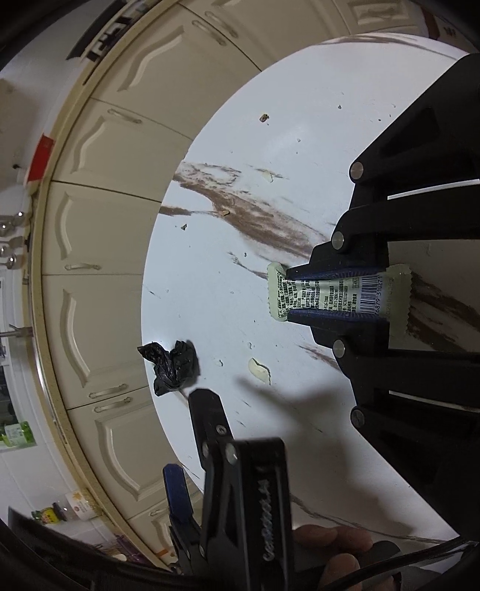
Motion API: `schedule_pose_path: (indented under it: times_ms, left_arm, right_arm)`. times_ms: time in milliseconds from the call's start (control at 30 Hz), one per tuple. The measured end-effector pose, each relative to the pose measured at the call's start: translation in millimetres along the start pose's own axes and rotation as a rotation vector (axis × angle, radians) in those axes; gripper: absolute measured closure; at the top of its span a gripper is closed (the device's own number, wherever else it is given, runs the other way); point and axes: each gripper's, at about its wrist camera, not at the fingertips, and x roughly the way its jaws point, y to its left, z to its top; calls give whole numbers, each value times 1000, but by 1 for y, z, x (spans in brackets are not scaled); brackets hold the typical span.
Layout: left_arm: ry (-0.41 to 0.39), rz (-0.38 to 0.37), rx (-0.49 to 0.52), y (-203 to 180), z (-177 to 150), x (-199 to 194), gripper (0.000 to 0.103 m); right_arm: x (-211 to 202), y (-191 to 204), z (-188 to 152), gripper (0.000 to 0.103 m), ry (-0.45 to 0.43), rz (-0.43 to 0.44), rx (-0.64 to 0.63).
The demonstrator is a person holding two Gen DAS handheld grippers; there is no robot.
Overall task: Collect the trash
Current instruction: 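Grasp the green-white packet with the right tool while the left tool grasps the black bag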
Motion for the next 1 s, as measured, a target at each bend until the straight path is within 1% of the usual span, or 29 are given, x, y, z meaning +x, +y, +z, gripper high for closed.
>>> schedule_pose_path:
  times_ms: [167, 400, 567, 633, 667, 700, 733, 767, 800, 900, 1000]
  left_arm:
    - [10, 3, 5, -8, -7, 11, 2]
    - [17, 16, 3, -9, 5, 34, 2]
    - [11, 34, 22, -14, 12, 44, 2]
    - [8, 29, 30, -19, 15, 48, 4]
    - [7, 26, 36, -20, 15, 51, 10]
    - [11, 24, 42, -21, 16, 55, 30]
    - [25, 21, 44, -21, 19, 61, 42]
    - [41, -2, 36, -20, 20, 65, 55]
    - [41, -24, 20, -19, 21, 67, 57]
    - [35, -56, 8, -16, 19, 69, 62]
    - [34, -85, -13, -8, 16, 68, 63]
  right_arm:
    - [2, -9, 3, 89, -10, -13, 34]
    - [12, -18, 20, 89, -6, -28, 52]
    - [17, -19, 26, 89, -7, -29, 52]
    - [18, -20, 28, 89, -8, -29, 53]
    - [18, -20, 28, 89, -8, -29, 53]
    - [19, -20, 28, 89, -8, -28, 55]
    - [19, -21, 29, 89, -9, -28, 56]
    - [19, -20, 29, 89, -9, -28, 57]
    - [19, -20, 29, 89, -9, -28, 58]
    - [18, -21, 29, 89, -10, -26, 64]
    - [16, -23, 26, 89, -11, -21, 75]
